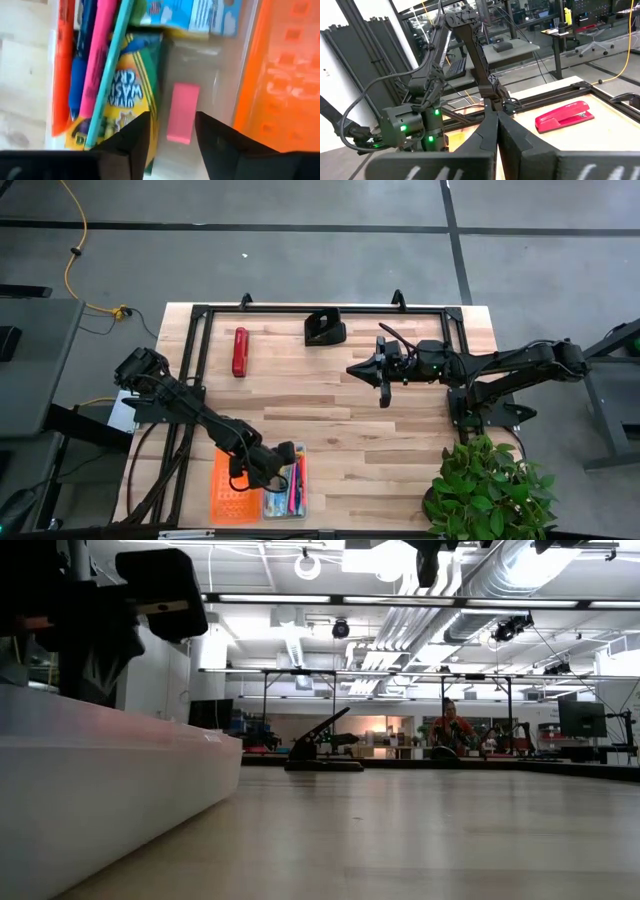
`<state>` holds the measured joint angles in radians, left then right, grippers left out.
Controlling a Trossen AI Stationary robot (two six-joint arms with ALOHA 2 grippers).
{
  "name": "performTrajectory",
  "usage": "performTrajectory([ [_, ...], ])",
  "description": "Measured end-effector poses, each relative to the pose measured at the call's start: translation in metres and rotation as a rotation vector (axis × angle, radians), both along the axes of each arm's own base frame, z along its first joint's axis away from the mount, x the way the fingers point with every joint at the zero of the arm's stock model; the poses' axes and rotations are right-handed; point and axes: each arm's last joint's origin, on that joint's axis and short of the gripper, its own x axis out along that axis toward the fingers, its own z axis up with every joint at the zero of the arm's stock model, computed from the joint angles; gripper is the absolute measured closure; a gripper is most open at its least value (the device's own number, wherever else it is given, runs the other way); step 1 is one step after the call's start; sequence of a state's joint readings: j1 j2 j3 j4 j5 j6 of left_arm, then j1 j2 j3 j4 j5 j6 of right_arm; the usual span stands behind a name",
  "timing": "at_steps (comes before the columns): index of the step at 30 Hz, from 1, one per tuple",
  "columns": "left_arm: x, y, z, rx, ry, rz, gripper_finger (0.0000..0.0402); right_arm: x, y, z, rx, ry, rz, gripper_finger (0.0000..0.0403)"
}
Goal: Pack school essentials
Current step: Close the supply box
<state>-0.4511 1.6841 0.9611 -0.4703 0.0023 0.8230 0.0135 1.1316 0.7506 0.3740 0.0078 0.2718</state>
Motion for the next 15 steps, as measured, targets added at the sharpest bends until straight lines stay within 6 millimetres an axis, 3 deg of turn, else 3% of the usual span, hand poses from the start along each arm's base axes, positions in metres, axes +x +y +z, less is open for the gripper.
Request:
performTrajectory([
  [5,-0.005,0.005,0.009,0.073,-0.002,0.052,0.0233,0.0,0.0,0.0,0.0,0.0,0.0,0.0402],
  [10,-0.014,0.009,0.041,0.07,0.077,0.141,0.0227,0.0,0.0,0.0,-0.002,0.006,0.0,0.0402],
  [15,-0.031,0.008,0.076,-0.146,0.223,0.33,0.0234,0.0,0.0,-0.002,-0.004,0.025,0.0,0.0402],
])
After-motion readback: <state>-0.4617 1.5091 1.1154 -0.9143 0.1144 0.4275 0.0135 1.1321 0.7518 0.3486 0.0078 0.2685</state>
